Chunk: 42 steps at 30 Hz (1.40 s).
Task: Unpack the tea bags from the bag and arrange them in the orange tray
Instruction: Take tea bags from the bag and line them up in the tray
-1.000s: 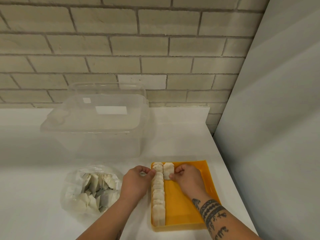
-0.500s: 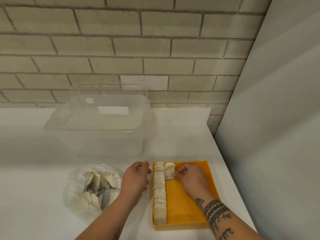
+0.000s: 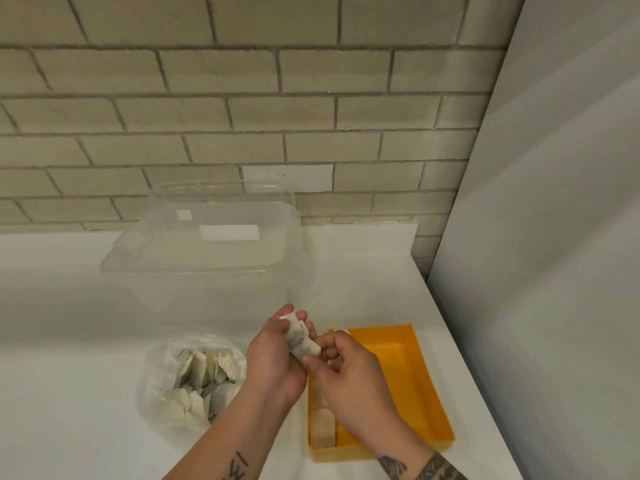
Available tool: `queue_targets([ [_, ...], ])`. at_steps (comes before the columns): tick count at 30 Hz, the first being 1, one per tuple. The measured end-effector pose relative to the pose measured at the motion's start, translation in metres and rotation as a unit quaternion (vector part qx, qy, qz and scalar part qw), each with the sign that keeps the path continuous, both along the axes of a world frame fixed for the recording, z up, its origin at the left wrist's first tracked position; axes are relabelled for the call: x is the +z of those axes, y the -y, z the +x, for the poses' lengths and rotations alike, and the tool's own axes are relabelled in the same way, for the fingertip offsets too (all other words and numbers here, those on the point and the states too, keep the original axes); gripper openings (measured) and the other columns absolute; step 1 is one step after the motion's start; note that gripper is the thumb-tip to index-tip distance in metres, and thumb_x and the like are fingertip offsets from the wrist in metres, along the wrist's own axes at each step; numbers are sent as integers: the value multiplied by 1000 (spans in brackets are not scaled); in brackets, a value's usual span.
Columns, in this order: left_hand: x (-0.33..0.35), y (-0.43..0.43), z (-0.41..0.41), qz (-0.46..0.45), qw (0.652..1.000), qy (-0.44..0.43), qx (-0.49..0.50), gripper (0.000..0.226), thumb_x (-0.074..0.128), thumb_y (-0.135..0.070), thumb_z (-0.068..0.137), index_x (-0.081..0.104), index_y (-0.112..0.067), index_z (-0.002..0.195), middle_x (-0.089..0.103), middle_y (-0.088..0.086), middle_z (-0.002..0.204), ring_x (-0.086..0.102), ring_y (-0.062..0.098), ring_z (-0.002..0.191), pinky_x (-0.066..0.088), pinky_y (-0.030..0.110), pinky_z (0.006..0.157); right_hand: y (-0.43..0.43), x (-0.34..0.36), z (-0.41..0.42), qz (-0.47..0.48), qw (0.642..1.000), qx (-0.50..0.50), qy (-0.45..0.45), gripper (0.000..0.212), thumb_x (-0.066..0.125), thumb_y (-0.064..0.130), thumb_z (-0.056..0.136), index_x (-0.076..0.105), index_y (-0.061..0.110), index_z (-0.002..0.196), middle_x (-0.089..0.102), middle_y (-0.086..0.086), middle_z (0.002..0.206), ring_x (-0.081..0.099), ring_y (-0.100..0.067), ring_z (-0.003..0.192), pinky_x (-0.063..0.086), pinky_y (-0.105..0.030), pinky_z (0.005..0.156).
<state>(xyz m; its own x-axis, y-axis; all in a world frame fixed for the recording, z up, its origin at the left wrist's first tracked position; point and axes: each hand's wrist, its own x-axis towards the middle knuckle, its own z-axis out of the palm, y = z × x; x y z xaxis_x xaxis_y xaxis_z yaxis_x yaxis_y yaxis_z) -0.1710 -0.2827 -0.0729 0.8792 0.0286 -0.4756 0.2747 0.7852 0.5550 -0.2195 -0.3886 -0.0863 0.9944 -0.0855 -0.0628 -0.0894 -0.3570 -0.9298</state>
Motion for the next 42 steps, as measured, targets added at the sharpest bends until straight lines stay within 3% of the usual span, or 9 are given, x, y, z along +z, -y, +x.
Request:
queue_targets([
  [12,-1,-11,5,102,993,-18,57,37,36,-1,99,55,-17,126,50,5,87,49,17,66,45,32,61,27,10,-6,100,994,-47,0,8,72,18,91,66,23,90,73,0,79,70,-17,67,53,-29,62],
  [16,-5,-11,0,188,982,13,-13,17,51,-22,103,60,-21,117,52,4,88,50,15,59,42,28,51,35,17,-6,170,983,-63,-4,8,70,15,93,63,11,95,74,-6,78,72,-24,71,49,-30,57],
  [18,-3,-6,-6,259,962,54,-61,23,60,-39,100,65,-18,109,56,3,85,50,15,58,41,29,49,35,19,-5,186,981,-62,-5,11,70,14,93,62,8,96,74,-6,80,73,-21,74,49,-28,56],
  [21,5,-1,-15,344,919,141,-133,31,66,-50,89,70,-21,97,59,1,71,47,14,53,38,27,45,34,18,-3,181,982,-60,-10,16,72,16,91,61,6,97,75,-8,81,74,-20,77,51,-26,57],
  [24,10,0,-17,399,885,172,-166,14,71,-37,92,73,-23,91,51,1,59,42,16,50,37,25,45,35,12,-1,168,984,-56,-20,21,76,20,88,62,8,99,75,-9,86,73,-19,79,53,-27,61],
  [27,9,-1,-16,448,859,179,-168,9,72,-32,92,74,-24,88,54,-9,54,46,10,48,37,21,45,40,9,2,114,993,-35,5,20,79,25,85,68,22,101,75,6,94,71,-10,85,57,-23,74],
  [32,2,-2,-13,521,814,191,-170,9,74,-35,90,75,-31,81,69,-17,68,57,-3,56,43,16,57,50,5,6,42,999,-10,29,5,75,18,89,74,22,86,74,13,79,66,1,73,49,-13,68],
  [38,-6,-1,-7,560,783,210,-171,9,78,-32,87,76,-35,79,75,-17,80,68,-1,76,48,10,63,55,0,13,55,998,14,26,6,75,25,89,75,20,85,68,9,72,57,0,66,47,-17,64],
  [42,-11,-4,-3,552,793,194,-170,8,78,-34,86,77,-36,79,76,-18,83,68,-2,75,48,11,63,57,-3,21,43,999,9,2,5,74,25,90,75,22,86,75,4,81,68,-13,76,54,-28,70],
])
